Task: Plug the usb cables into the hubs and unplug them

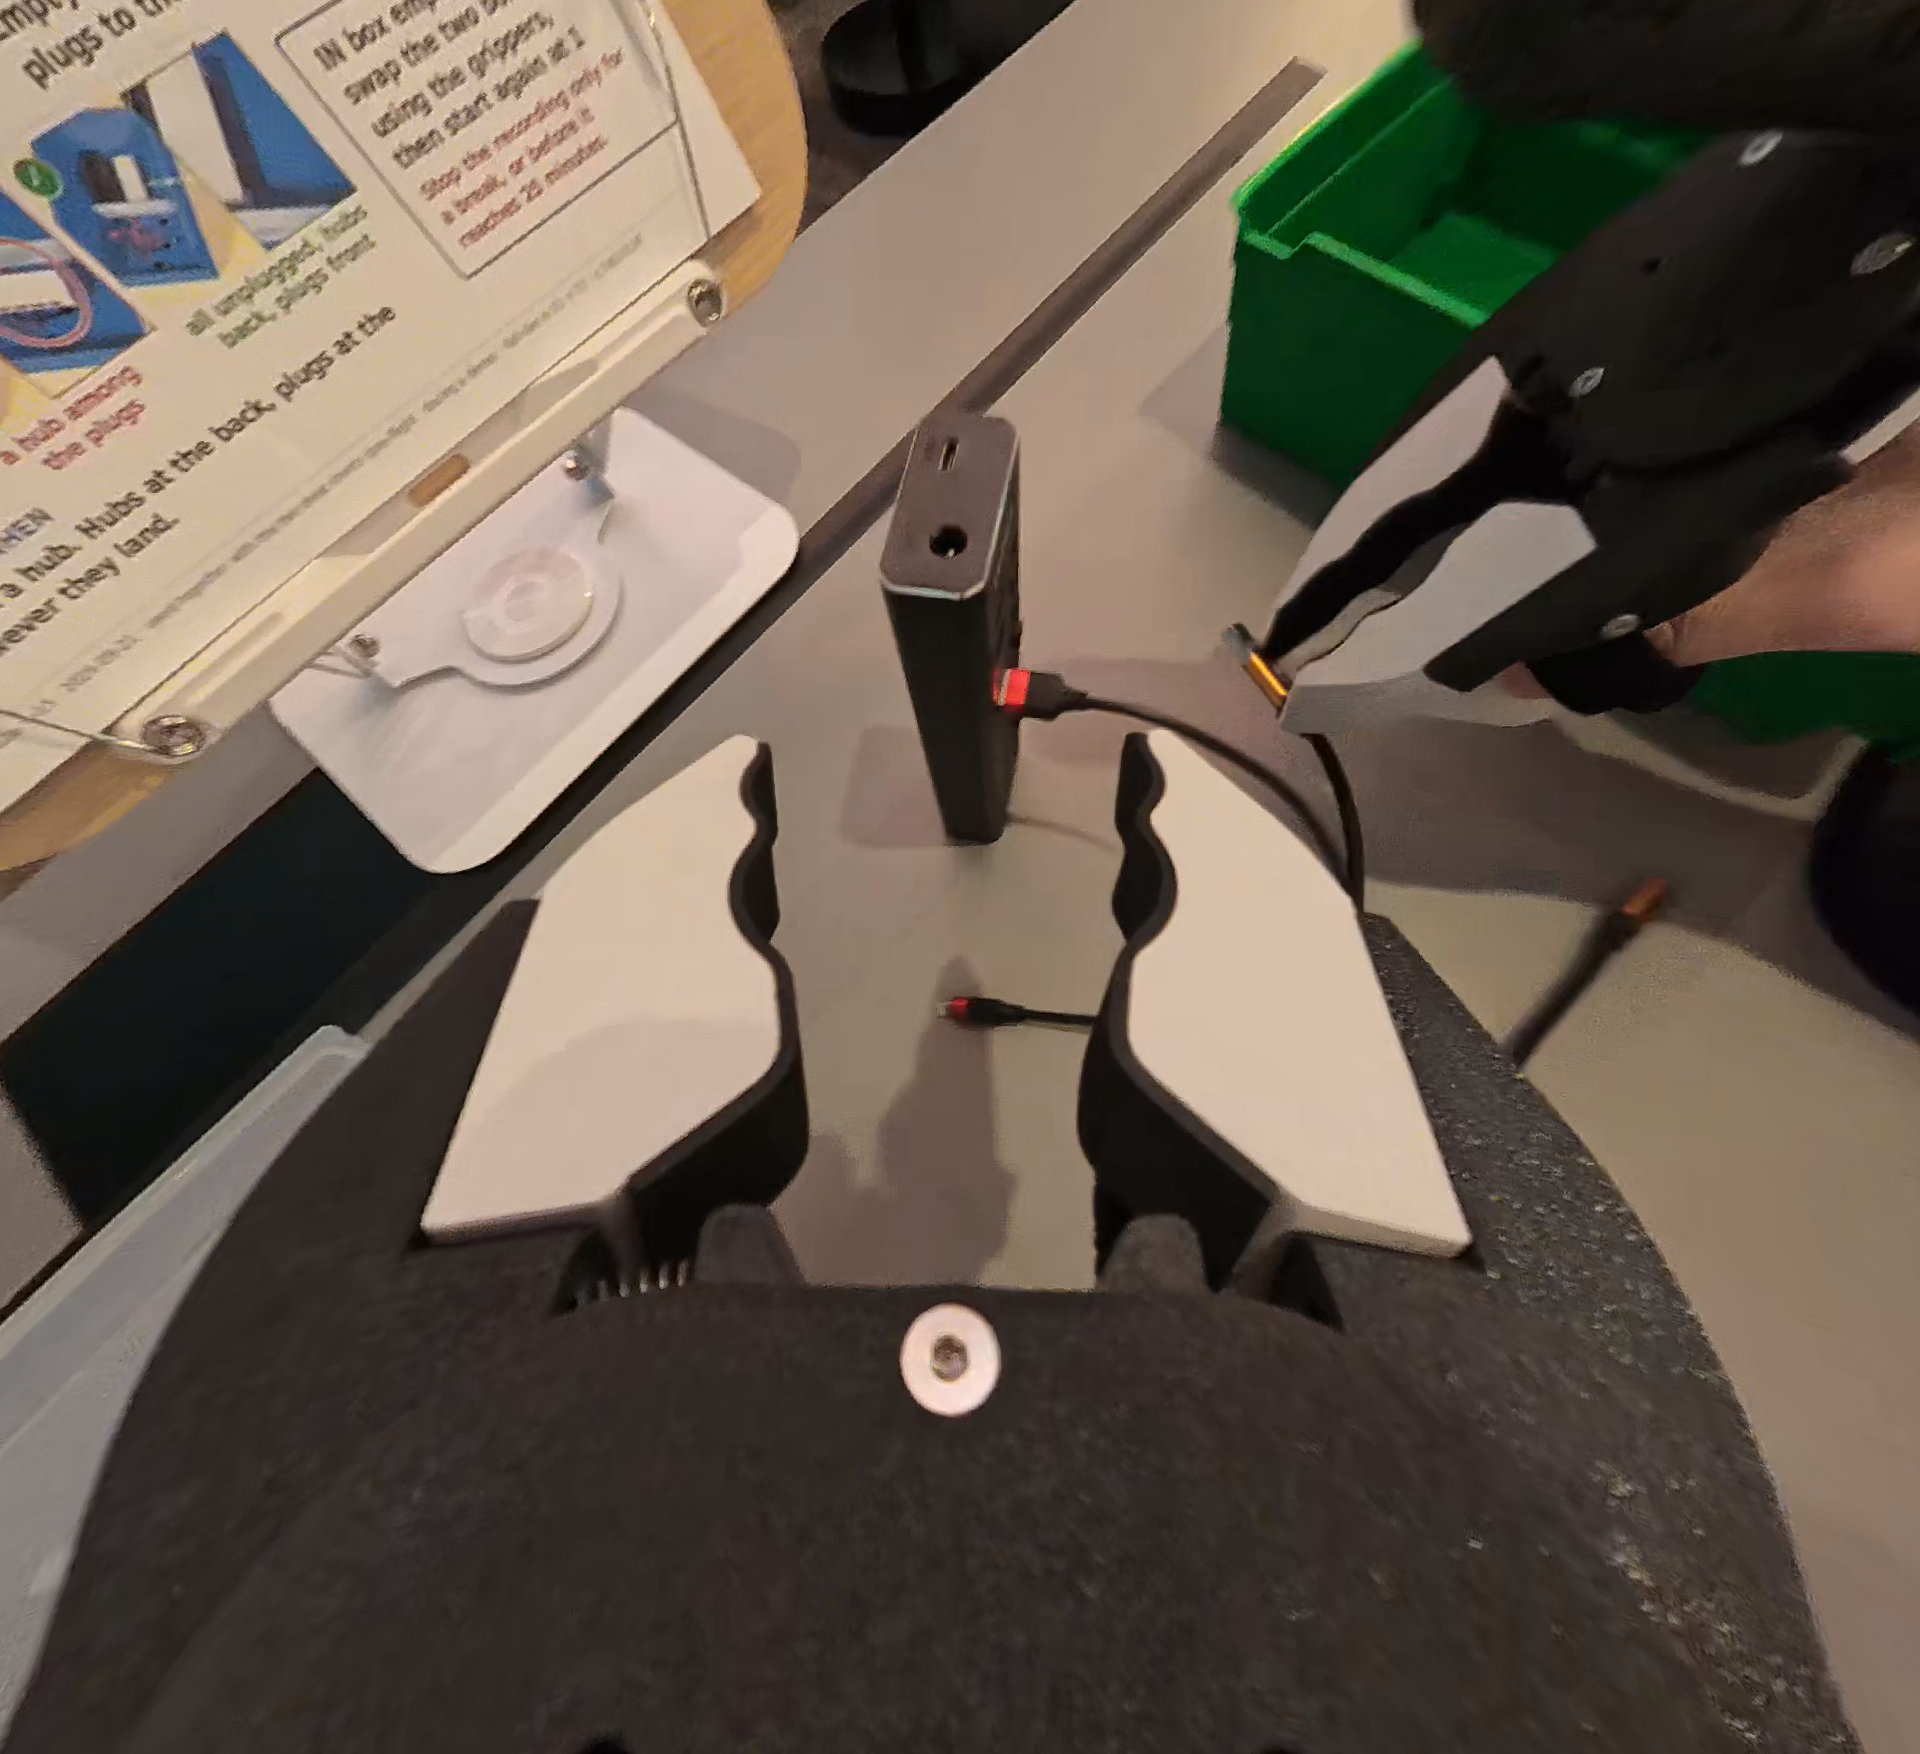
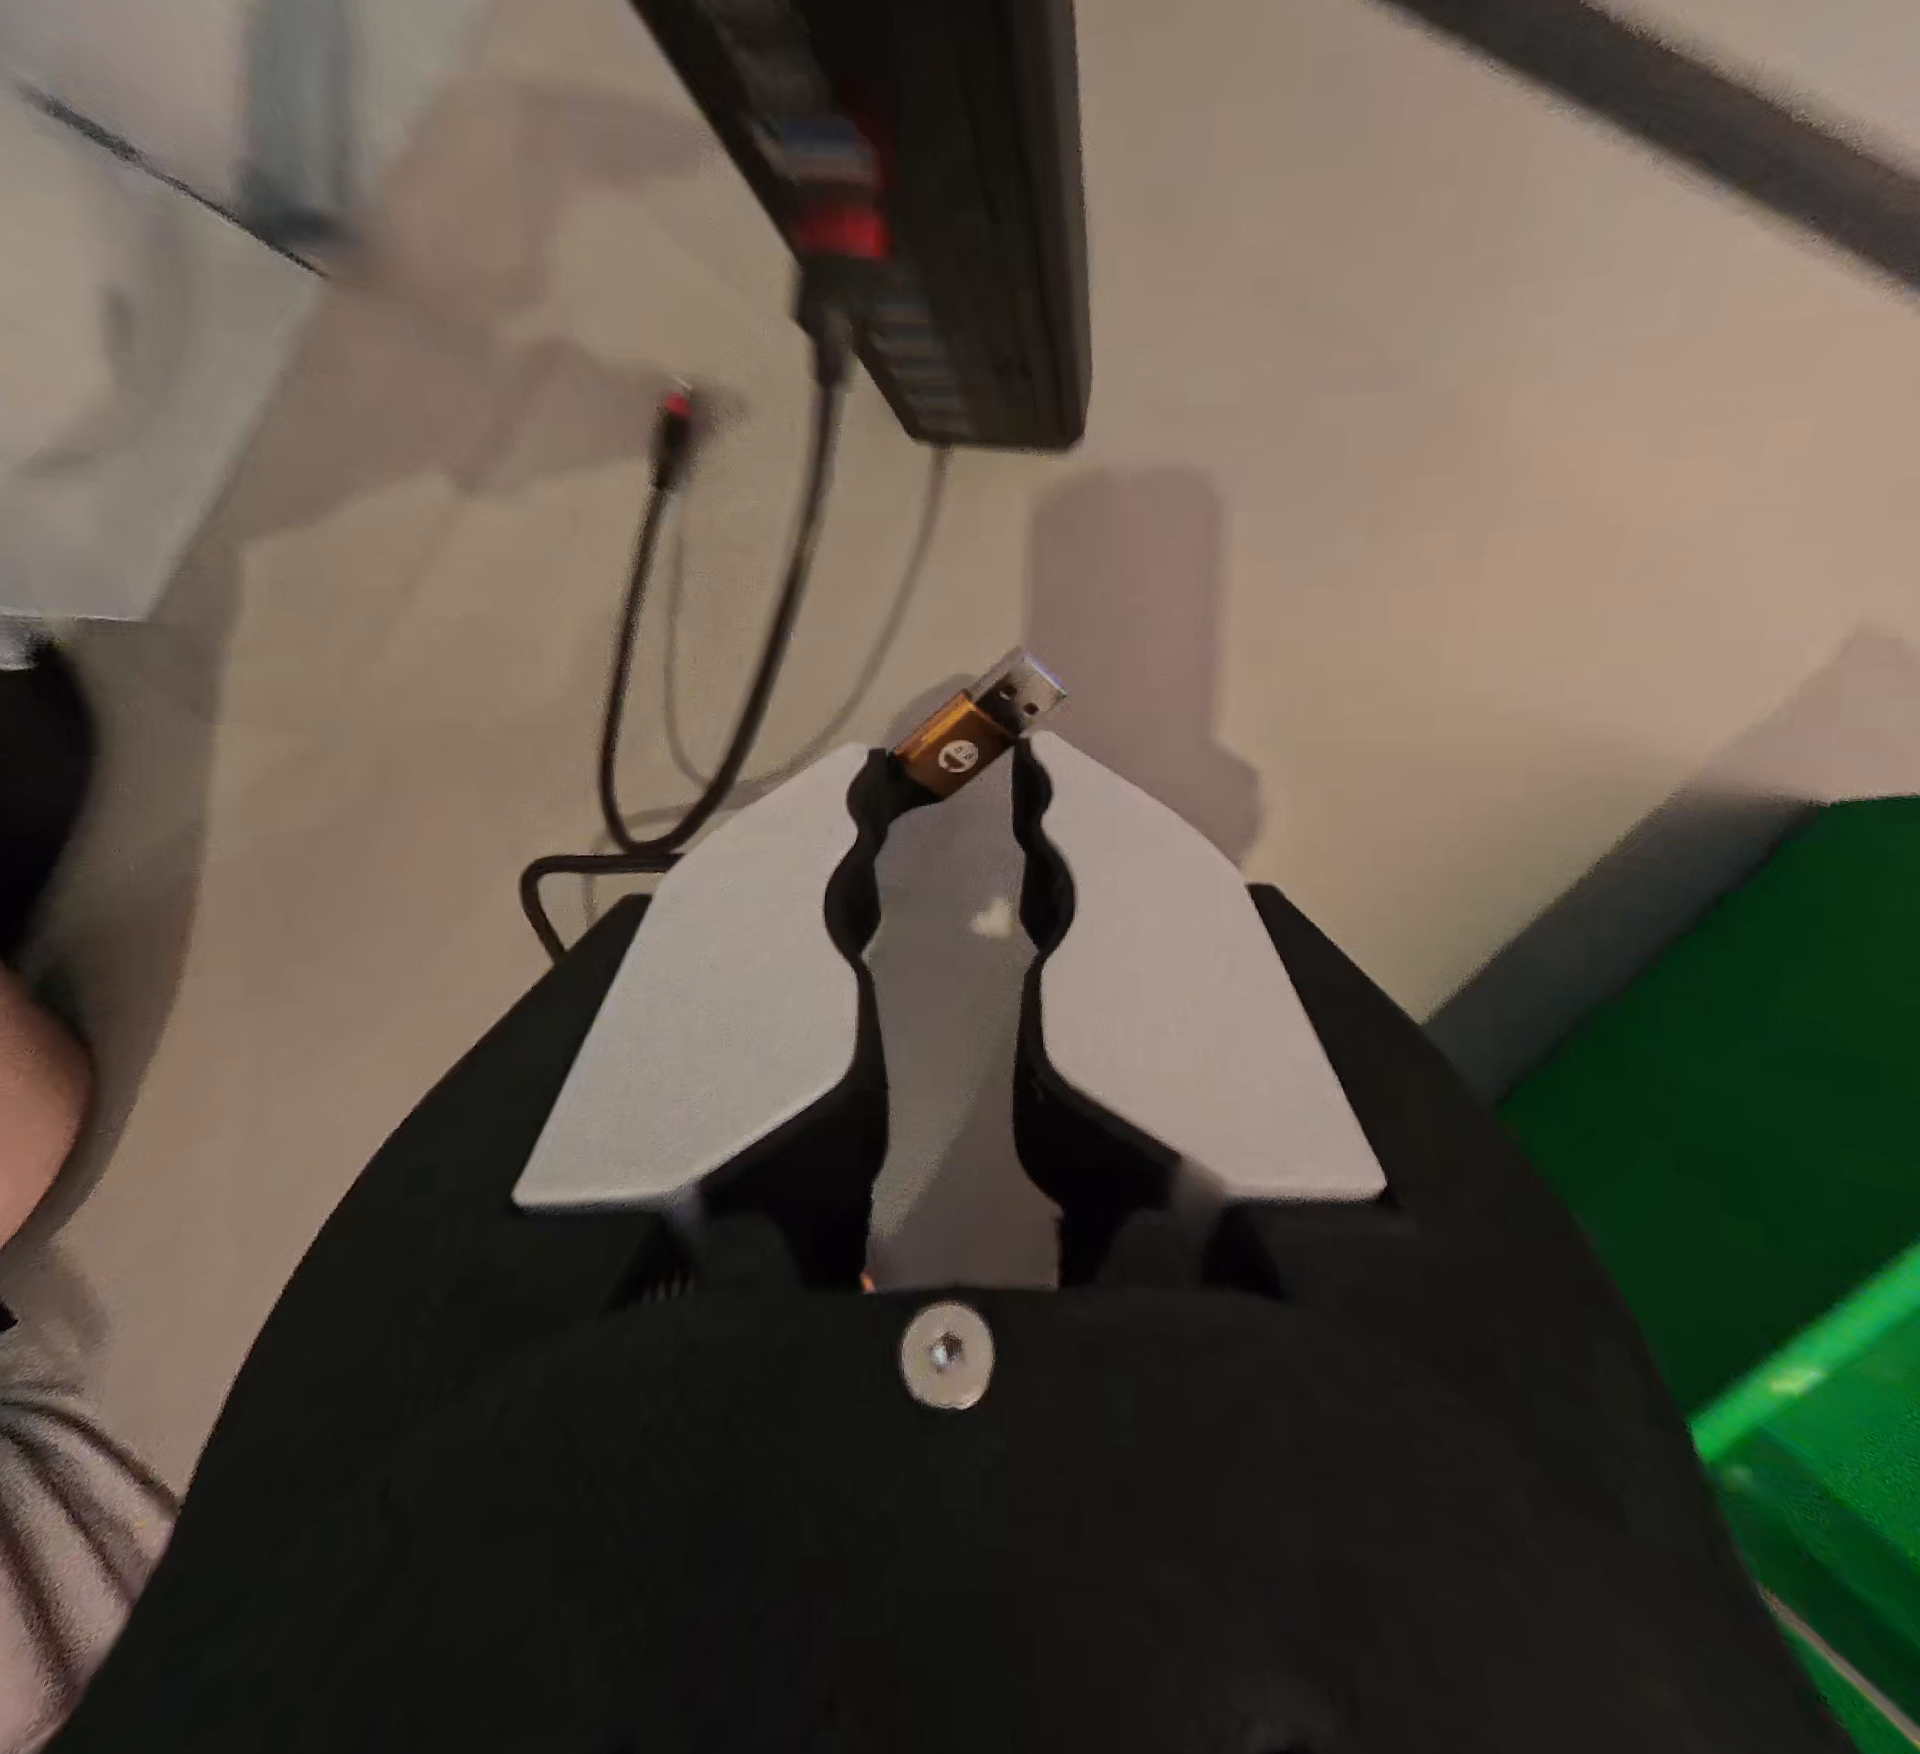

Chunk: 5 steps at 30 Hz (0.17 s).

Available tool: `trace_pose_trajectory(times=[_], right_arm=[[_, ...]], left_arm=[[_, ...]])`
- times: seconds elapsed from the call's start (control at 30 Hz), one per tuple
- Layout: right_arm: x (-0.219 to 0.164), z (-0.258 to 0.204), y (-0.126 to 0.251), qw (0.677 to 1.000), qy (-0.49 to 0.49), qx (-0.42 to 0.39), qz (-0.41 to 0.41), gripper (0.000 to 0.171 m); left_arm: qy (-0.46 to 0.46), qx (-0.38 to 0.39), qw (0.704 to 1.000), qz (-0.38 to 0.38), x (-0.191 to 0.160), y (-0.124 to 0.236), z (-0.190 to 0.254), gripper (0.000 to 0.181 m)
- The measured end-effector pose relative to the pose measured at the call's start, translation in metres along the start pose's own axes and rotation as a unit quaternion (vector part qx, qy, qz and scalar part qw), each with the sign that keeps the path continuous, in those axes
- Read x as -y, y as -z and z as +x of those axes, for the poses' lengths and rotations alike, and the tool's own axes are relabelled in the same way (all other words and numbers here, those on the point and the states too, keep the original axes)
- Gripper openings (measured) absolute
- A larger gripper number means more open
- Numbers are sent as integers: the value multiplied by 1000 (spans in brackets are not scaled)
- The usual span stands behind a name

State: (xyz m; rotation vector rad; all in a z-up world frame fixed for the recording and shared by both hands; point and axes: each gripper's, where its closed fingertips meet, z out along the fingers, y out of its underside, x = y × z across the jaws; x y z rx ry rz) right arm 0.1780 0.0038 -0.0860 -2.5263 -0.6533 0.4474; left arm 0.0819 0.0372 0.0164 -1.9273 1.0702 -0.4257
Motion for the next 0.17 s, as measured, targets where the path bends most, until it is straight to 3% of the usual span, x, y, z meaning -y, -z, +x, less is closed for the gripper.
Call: trace_pose_trajectory(times=[0.17], right_arm=[[36, -22, 60, 986, 106, 9, 132, 24]], left_arm=[[50, -58, 996, 44, 23, 12, 24, 57]])
